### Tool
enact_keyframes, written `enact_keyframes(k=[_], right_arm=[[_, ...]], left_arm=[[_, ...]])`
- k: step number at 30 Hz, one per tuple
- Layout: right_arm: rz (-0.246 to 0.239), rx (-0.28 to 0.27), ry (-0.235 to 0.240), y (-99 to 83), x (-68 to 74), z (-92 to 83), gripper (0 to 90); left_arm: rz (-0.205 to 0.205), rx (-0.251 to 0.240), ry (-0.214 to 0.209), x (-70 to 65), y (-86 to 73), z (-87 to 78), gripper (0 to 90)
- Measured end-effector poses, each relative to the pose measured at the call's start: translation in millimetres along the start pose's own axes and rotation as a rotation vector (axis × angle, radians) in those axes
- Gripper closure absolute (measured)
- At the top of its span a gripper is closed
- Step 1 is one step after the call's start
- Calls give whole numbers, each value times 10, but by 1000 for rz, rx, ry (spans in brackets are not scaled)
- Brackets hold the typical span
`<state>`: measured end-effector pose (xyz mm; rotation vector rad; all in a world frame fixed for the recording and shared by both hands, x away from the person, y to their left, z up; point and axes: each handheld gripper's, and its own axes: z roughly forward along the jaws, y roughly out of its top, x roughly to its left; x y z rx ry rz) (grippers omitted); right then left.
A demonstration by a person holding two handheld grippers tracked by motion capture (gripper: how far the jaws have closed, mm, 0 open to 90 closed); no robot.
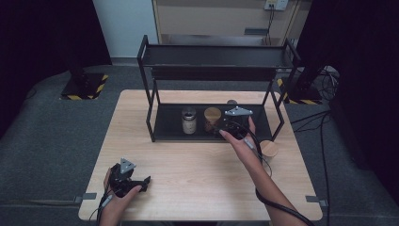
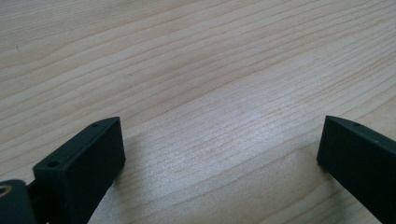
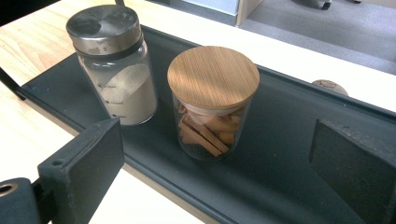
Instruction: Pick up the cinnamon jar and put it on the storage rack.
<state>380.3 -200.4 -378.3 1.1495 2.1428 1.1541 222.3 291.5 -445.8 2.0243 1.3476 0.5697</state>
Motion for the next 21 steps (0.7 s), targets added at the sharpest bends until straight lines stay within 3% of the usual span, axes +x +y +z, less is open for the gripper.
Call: enact_keyframes(k=[21], right_arm=[[-39, 1, 20, 46, -69, -377, 37]], left_arm=[[-1, 0, 1, -3, -1, -1, 0]])
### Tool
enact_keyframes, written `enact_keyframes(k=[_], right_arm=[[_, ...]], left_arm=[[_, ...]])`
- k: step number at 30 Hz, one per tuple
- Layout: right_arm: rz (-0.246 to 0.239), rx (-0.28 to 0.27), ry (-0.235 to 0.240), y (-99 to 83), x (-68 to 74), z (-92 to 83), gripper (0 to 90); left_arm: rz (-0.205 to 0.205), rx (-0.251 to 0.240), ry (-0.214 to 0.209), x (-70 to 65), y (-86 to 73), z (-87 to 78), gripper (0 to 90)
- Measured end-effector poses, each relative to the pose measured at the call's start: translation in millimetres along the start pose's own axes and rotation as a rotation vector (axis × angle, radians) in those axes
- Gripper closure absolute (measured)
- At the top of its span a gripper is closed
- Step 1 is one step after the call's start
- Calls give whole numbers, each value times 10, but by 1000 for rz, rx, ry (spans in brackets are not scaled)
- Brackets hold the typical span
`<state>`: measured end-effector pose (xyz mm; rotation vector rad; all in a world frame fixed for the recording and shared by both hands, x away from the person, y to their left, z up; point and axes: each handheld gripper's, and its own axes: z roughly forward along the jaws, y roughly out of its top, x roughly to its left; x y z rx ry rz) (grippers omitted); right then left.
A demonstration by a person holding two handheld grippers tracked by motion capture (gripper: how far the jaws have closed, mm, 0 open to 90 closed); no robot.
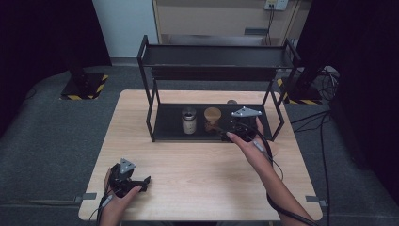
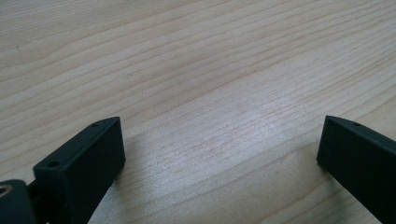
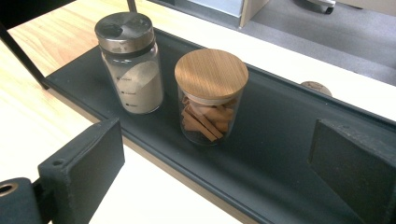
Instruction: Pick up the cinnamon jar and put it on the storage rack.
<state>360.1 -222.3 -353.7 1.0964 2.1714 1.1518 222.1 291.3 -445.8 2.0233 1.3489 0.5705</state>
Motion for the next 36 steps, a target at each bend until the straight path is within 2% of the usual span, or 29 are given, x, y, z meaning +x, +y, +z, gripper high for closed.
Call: enact_keyframes(k=[24, 36], right_arm=[[-9, 25, 26, -101, -114, -345, 40], [17, 21, 20, -194, -189, -523, 39]], left_arm=[[0, 0, 0, 0, 0, 0, 0], [-2, -1, 2, -6, -3, -2, 0]])
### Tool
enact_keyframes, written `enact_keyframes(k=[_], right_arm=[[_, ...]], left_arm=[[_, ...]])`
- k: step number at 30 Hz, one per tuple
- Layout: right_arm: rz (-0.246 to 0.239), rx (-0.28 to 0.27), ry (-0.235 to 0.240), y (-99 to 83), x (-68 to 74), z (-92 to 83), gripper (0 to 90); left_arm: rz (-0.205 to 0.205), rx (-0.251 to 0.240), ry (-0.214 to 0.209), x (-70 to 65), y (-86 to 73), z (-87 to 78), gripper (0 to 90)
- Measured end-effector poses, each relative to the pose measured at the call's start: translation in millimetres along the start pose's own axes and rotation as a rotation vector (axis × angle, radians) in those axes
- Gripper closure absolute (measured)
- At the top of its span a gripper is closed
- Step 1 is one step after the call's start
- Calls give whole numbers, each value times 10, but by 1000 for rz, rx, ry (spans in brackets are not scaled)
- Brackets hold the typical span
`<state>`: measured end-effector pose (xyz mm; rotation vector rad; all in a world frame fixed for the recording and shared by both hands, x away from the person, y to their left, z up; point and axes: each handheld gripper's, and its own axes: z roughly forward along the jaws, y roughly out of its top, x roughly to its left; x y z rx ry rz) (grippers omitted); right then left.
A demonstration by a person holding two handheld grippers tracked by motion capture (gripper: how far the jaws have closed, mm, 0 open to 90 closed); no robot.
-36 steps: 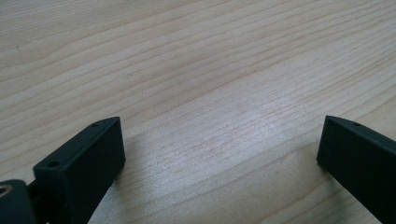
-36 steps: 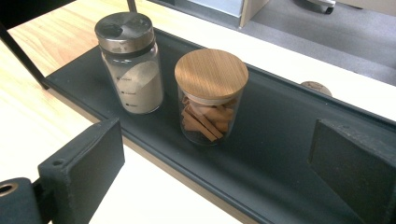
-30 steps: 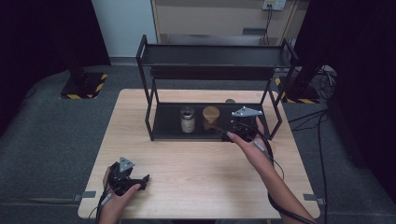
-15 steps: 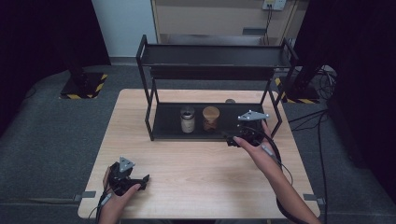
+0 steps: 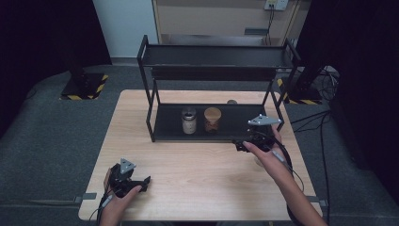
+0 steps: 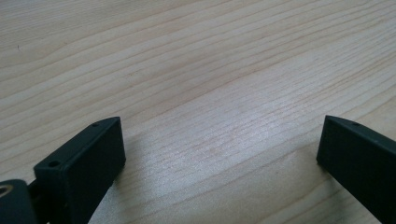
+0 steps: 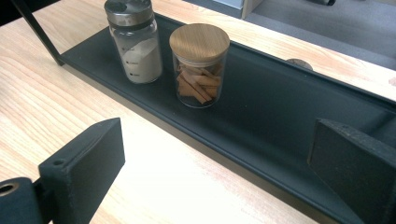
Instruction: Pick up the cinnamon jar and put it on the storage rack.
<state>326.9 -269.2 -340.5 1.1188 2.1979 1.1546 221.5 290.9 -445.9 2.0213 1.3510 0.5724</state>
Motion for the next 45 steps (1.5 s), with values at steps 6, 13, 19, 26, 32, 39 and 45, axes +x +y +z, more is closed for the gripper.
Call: enact_keyframes(k=[6, 13, 19, 26, 32, 39, 45], right_arm=[[7, 3, -8, -47, -44, -90, 37], [10, 0, -21, -100, -91, -193, 36], [19, -3, -32, -154, -134, -275, 34], [25, -4, -46, -222, -193, -358, 34], [36, -2, -57, -271, -229, -411, 33], [50, 1, -65, -340, -277, -459, 33], [60, 2, -73, -402, -309, -490, 33]], left_arm=[[-1, 0, 1, -4, -2, -1, 0], [-2, -1, 2, -6, -3, -1, 0], [-2, -1, 2, -6, -3, -2, 0], [-2, -1, 2, -6, -3, -1, 0], [-2, -1, 2, -6, -3, -1, 0], [-2, -1, 2, -6, -2, -2, 0], [-2, -1, 2, -6, -3, -1, 0]])
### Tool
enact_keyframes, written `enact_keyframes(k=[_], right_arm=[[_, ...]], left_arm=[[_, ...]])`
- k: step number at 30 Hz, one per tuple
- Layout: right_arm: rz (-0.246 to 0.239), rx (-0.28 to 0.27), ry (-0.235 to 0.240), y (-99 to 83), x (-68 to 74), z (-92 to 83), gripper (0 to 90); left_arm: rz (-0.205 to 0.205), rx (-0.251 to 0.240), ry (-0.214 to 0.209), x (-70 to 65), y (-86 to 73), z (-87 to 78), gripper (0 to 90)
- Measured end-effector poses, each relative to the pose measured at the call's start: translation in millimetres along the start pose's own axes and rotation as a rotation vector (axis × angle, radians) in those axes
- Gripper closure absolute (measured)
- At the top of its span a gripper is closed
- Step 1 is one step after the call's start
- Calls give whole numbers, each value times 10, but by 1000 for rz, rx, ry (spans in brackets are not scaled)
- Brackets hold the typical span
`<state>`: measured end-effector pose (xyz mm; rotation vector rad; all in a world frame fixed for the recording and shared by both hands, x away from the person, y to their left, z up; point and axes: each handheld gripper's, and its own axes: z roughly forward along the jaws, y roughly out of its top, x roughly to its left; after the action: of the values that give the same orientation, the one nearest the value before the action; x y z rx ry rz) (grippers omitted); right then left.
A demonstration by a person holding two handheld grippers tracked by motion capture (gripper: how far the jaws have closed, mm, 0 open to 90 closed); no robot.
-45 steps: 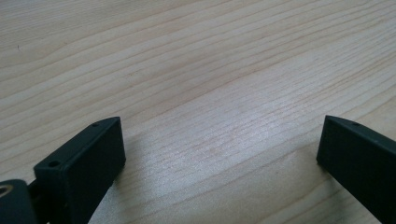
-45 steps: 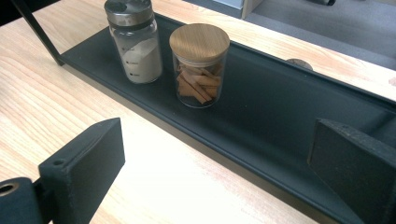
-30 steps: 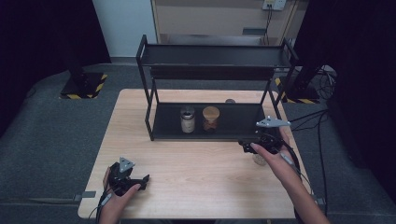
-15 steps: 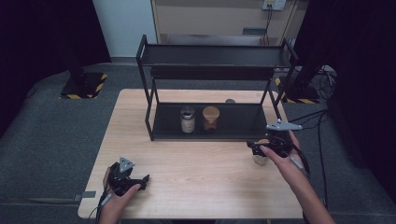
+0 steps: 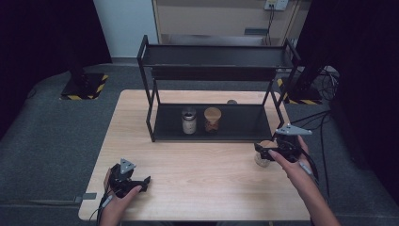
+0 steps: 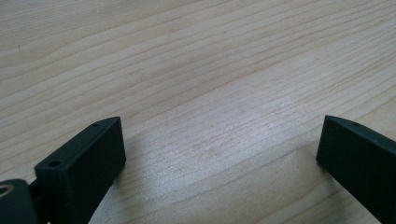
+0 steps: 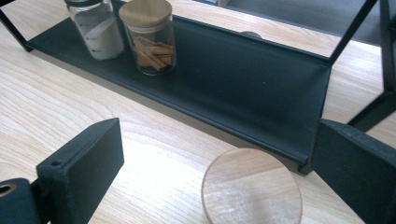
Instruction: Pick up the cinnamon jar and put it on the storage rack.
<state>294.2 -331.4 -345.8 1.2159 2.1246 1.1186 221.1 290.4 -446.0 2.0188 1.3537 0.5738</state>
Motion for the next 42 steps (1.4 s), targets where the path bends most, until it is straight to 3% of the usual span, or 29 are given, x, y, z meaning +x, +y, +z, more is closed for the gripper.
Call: enact_keyframes(k=[14, 42], right_arm=[[34, 5, -12, -153, -81, -41, 33], [39, 38, -42, -431, -109, -9, 31]], left_arm=[[0, 0, 0, 0, 0, 0, 0], [0, 0, 0, 1, 1, 0, 0]])
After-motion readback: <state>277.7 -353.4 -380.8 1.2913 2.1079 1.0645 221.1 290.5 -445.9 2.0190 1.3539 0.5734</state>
